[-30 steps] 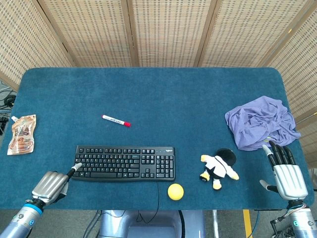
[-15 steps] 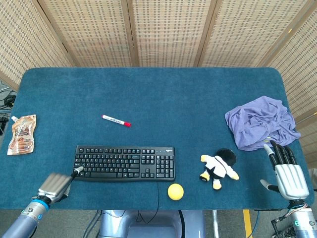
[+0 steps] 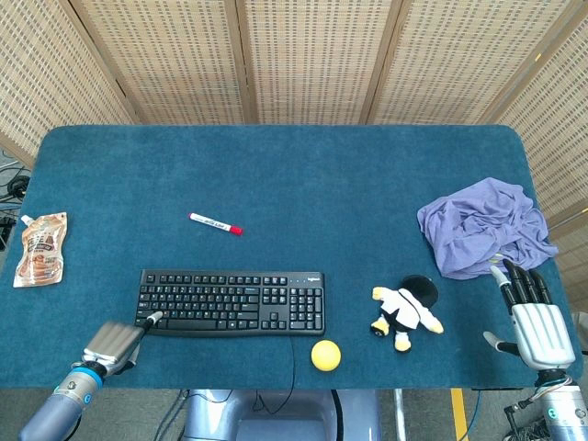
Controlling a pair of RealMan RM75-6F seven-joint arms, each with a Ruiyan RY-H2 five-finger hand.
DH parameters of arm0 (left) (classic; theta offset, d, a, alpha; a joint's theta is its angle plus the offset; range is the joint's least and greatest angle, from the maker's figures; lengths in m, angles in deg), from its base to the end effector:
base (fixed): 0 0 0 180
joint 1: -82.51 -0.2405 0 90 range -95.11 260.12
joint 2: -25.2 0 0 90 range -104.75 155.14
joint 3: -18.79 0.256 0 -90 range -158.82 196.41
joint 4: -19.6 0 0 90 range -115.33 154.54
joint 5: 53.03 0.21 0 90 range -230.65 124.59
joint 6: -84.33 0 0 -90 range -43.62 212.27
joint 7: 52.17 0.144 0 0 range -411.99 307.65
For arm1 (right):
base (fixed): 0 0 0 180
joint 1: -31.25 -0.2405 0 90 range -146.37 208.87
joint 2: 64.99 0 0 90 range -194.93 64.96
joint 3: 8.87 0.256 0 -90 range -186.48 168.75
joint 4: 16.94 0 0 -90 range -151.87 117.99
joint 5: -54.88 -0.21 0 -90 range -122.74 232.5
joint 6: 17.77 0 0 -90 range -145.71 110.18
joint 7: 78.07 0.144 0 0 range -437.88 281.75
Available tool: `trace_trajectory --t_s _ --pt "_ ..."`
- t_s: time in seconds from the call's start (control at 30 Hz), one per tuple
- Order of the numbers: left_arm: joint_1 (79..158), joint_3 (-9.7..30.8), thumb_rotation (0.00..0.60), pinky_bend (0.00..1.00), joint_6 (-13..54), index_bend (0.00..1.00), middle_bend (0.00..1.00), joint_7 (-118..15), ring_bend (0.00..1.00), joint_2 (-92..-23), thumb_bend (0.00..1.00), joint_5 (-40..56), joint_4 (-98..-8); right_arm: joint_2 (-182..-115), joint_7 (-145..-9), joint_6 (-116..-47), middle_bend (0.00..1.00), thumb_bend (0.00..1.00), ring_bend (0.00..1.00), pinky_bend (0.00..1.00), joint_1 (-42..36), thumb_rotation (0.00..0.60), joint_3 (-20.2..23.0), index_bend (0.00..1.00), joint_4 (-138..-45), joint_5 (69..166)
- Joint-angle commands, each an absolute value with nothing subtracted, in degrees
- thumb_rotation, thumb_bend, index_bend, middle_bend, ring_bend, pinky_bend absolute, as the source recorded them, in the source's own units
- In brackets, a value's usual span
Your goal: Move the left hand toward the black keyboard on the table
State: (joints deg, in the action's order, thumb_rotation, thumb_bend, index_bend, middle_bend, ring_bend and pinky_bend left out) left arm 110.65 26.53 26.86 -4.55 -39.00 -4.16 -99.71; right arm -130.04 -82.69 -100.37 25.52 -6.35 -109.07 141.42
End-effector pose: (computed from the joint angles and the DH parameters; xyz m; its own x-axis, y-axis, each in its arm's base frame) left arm -0.2374 0.1855 0.0514 0.6037 0.6294 0.4893 0.7604 -0.2701 -0.5907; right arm -0.3091 -0.1842 0.1471 0.4590 -0.0437 0.8873 -0.8883 -0.0372 0.4577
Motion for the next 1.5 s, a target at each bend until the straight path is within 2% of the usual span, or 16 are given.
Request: trace_trajectory --t_s 0.03,1.1,1.5 --pt "111.3 26.9 0.600 0.46 26.6 0.00 0.72 -4.0 0.66 -39.5 0.95 -5.0 -99.7 -130.0 -82.6 -100.4 0.00 0.00 0.00 0.00 25.5 0.600 -6.3 0.00 -109.1 141.4" --pt "117.3 29.9 0.600 0.46 25.0 0.00 0.72 -3.4 0.66 -42.4 0.96 -12.7 -98.6 -129.8 -81.9 -100.6 0.00 0.00 0.00 0.00 25.5 0.600 -6.1 0.00 -108.9 141.5" --pt "118.0 31.0 0.600 0.46 23.9 0.00 0.72 -4.7 0.66 -41.9 0.96 -11.3 -99.9 -129.8 -82.0 -100.7 0.00 0.00 0.00 0.00 25.6 0.600 -6.2 0.00 -108.9 141.6"
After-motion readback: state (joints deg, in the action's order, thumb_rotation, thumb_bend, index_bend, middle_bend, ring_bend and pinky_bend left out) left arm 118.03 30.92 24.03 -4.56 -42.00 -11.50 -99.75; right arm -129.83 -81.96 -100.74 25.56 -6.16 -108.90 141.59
